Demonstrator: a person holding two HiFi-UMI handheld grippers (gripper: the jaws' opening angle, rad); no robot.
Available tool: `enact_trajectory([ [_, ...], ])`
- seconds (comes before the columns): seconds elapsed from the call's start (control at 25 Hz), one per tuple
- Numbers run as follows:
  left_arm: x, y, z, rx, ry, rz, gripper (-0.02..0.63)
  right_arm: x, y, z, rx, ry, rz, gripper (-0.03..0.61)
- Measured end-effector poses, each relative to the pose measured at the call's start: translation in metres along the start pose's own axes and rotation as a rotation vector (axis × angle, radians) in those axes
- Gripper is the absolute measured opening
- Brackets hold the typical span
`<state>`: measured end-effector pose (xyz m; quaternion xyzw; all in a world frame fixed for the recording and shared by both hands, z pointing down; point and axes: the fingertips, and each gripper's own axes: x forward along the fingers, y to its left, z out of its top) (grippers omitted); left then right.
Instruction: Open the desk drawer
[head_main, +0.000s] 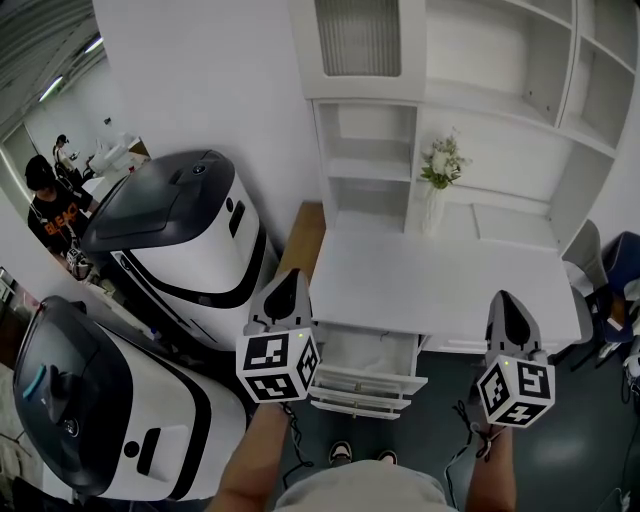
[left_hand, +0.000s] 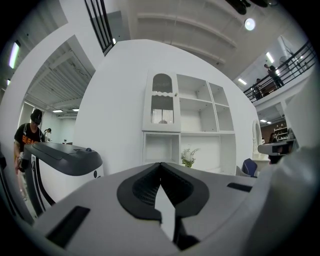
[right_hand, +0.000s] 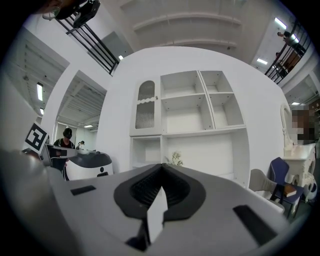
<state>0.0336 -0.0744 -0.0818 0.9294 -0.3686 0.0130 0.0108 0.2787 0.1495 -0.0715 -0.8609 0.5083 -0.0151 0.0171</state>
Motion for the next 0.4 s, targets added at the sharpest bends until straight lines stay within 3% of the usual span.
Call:
enact_trajectory([
  [0.4, -0.002, 0.003, -0.011, -0.008, 0.015, 0.024, 0.018, 0.000, 0.001, -0.007, -0.018, 0.024, 0.009, 0.003],
])
